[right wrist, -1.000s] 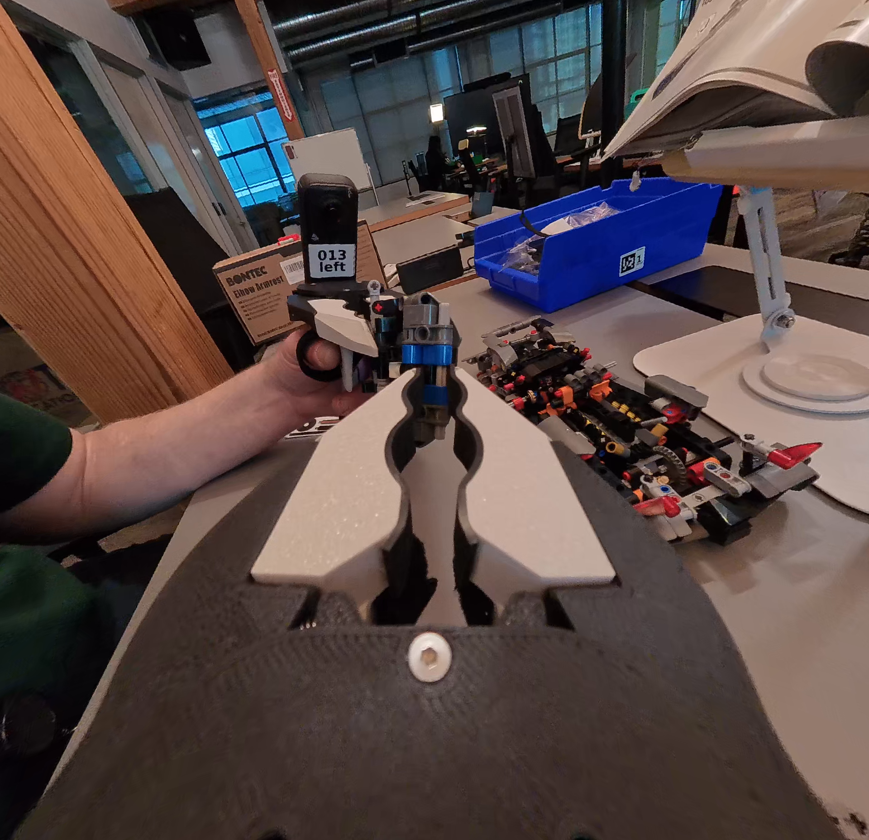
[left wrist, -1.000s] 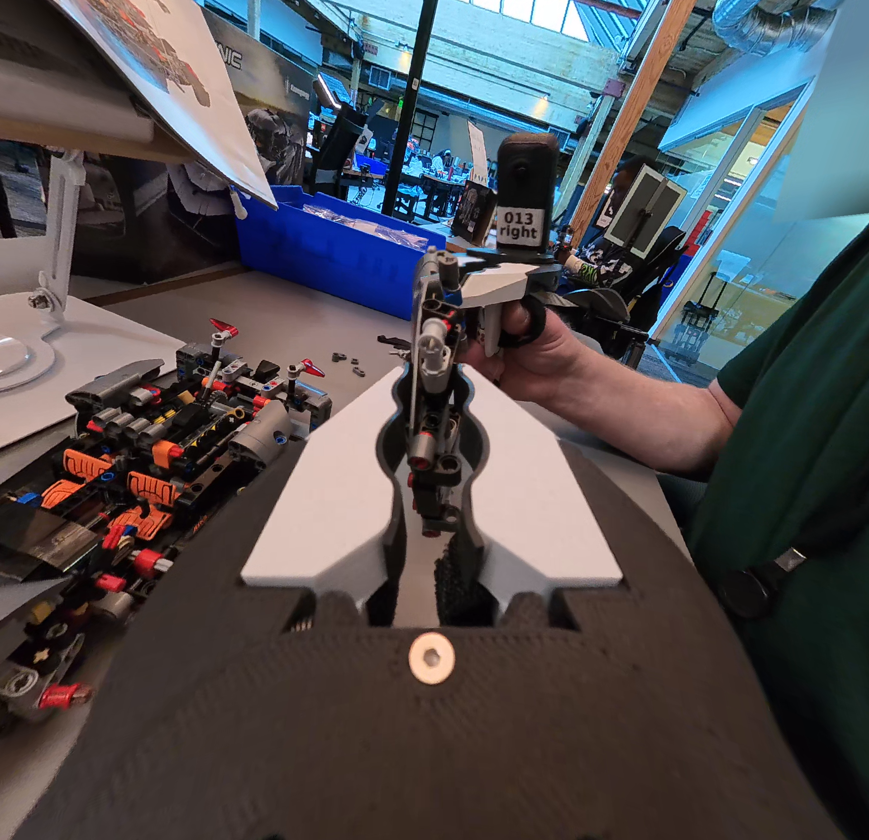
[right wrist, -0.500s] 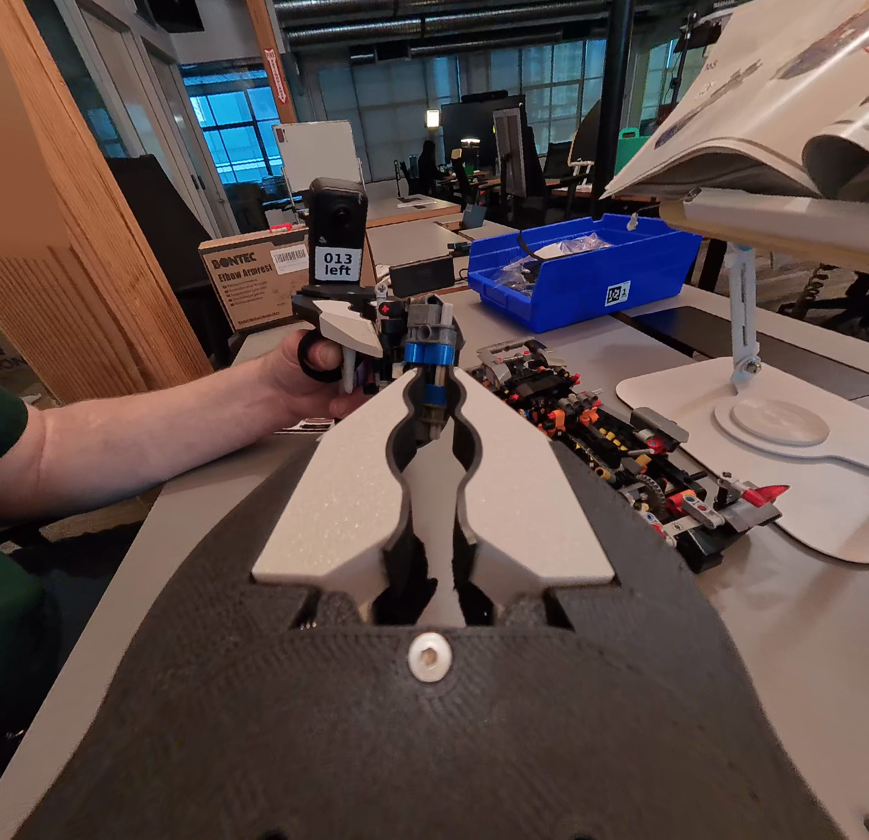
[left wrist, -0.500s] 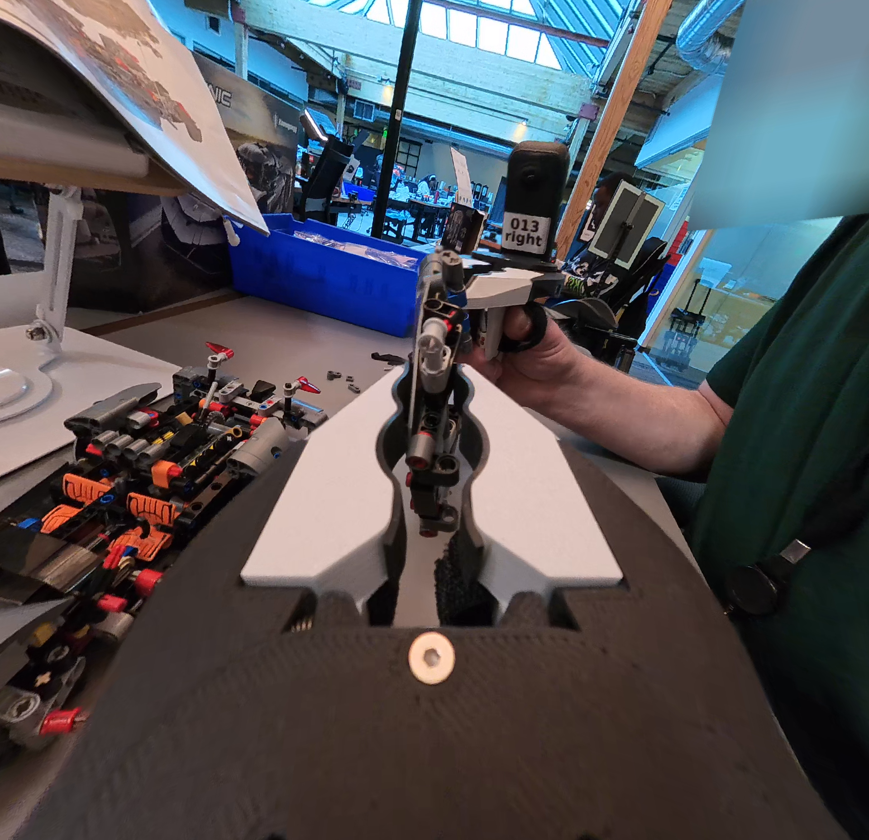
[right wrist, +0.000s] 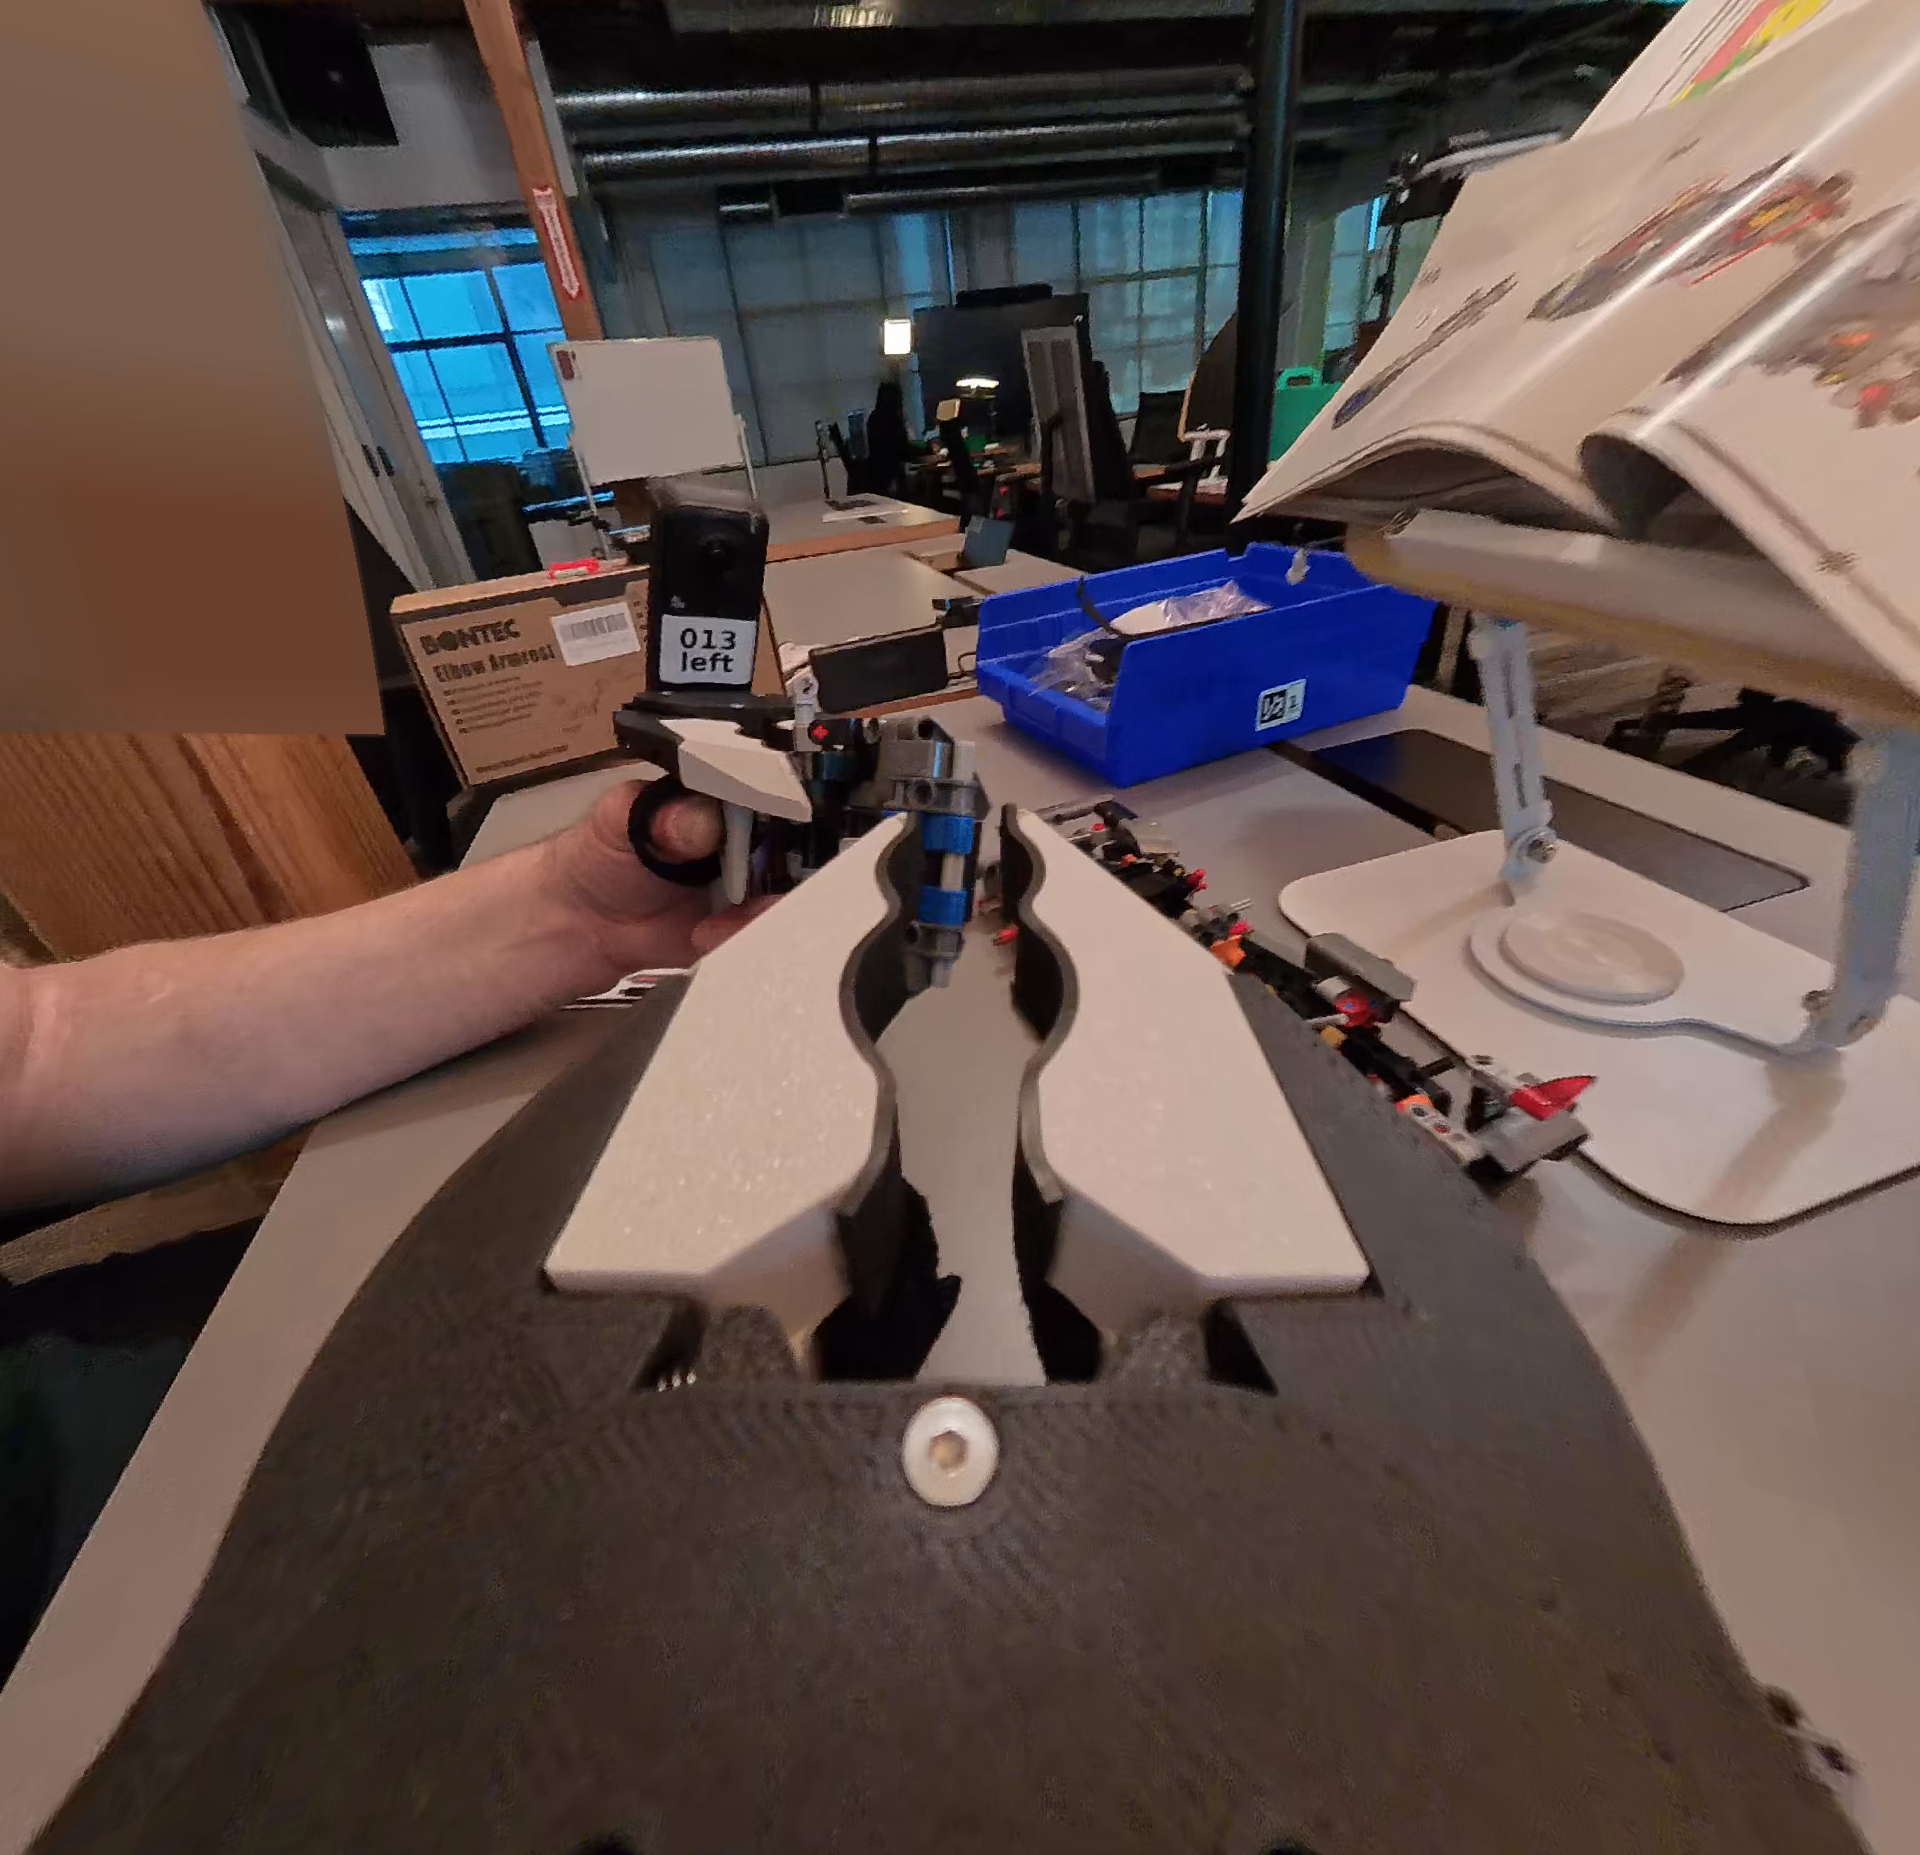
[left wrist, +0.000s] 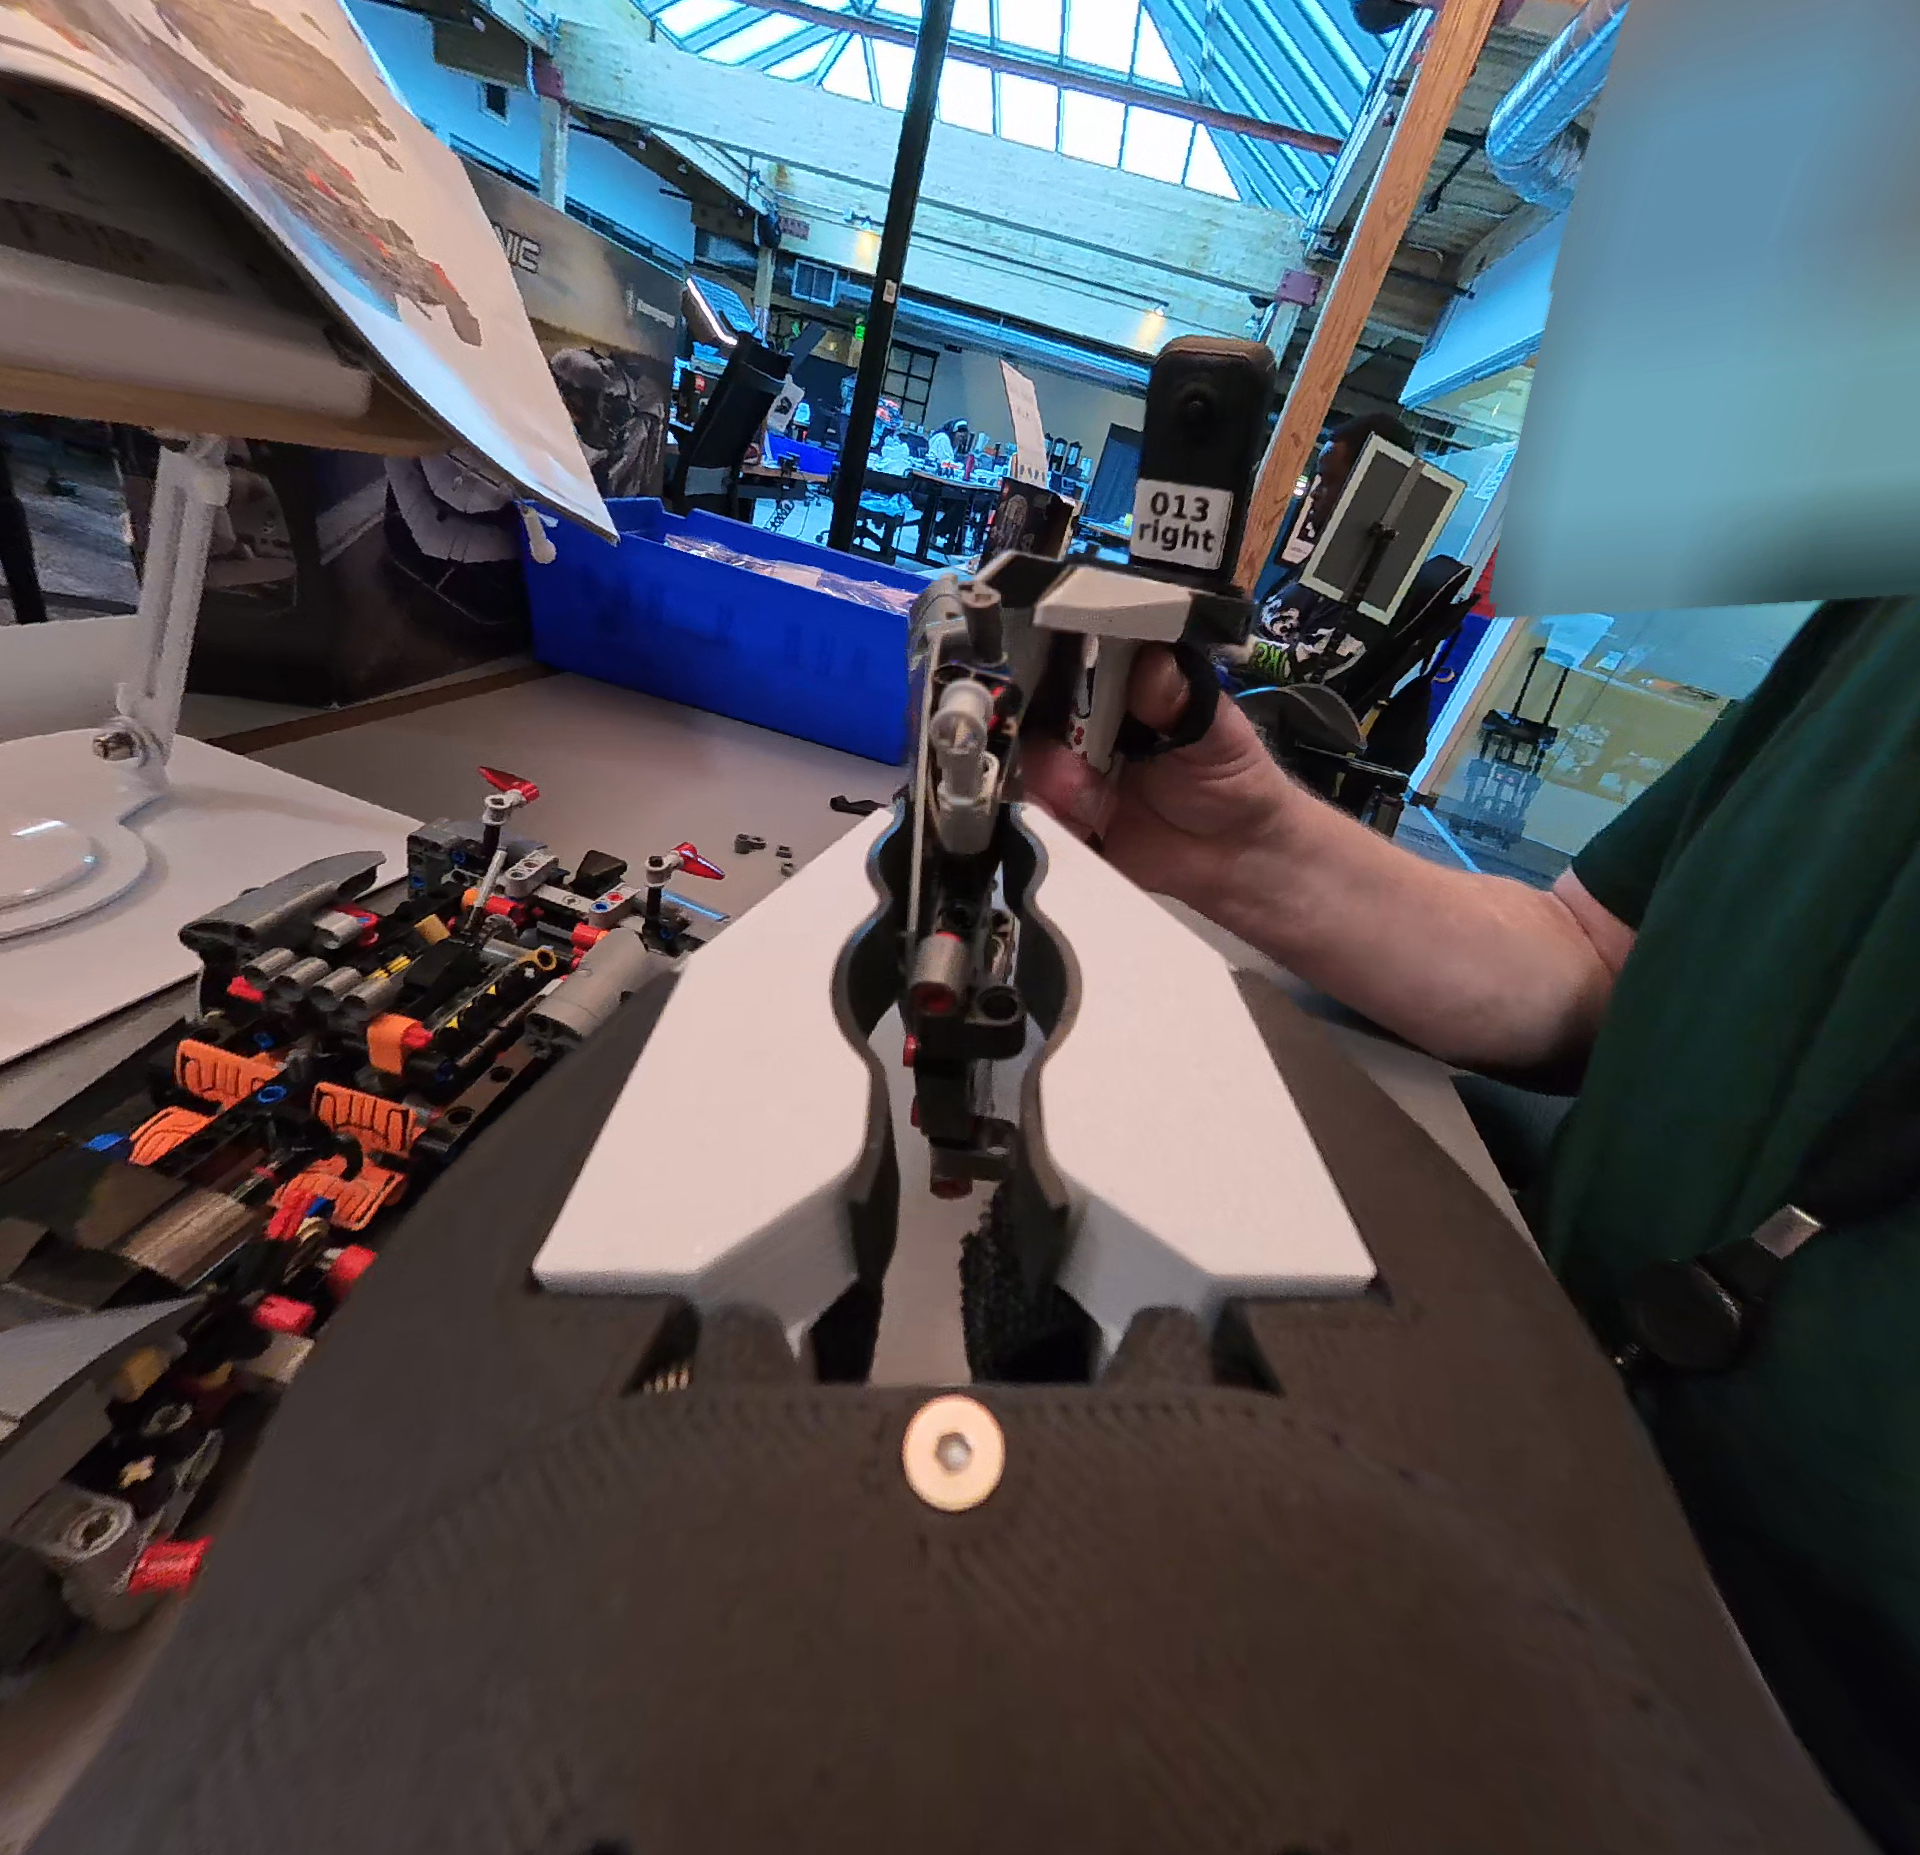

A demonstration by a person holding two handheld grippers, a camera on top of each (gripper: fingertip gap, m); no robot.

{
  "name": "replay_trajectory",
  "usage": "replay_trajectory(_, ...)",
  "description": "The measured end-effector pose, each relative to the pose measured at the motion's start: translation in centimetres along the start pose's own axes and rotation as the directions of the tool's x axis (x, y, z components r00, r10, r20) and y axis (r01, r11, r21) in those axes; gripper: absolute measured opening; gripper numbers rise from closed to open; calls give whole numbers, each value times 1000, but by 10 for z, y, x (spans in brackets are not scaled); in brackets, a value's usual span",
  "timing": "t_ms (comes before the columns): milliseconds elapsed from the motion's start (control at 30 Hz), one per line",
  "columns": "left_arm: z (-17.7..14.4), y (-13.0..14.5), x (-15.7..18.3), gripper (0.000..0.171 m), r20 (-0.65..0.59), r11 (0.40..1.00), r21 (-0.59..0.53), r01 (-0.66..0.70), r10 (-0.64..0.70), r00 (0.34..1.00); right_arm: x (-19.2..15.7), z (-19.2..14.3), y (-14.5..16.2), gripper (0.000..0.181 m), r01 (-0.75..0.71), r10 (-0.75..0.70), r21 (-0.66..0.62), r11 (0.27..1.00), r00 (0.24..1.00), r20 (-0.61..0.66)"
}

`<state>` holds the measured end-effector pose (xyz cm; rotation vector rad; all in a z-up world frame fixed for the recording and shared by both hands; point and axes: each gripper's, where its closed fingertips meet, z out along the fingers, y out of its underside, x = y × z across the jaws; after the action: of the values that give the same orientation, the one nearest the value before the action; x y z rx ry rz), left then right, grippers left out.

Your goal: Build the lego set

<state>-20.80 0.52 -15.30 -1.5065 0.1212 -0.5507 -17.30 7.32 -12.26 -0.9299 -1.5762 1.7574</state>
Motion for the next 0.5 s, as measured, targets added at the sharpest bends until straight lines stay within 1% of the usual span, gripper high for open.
replay_trajectory(133, -7, -6, 0, 14, 11, 1000, 21, -9, 8, 1000, -2, -14, -17, 12, 4, -4, 27, 1000, 1000, -3)
replay_trajectory(200, -10, -9, 1, 14, 5, 999, 35, -7, 7, 1000, -7, -24, -23, 7, 22, -22, 16, 1000, 1000, -6)
replay_trajectory(267, -11, -10, 2, 14, -4, 999, 38, 0, 0, 1000, -12, -34, -17, 10, 13, -14, -66, 998, 1000, -9)
replay_trajectory(400, -6, -7, 4, 14, -10, 1000, 11, 5, -4, 1000, -26, -57, -4, 17, -13, 12, -189, 982, 1000, -7)
replay_trajectory(500, -3, -3, 5, 14, -7, 1000, -11, 5, -5, 1000, -36, -69, 14, 17, 13, -20, -285, 958, 1000, -23)
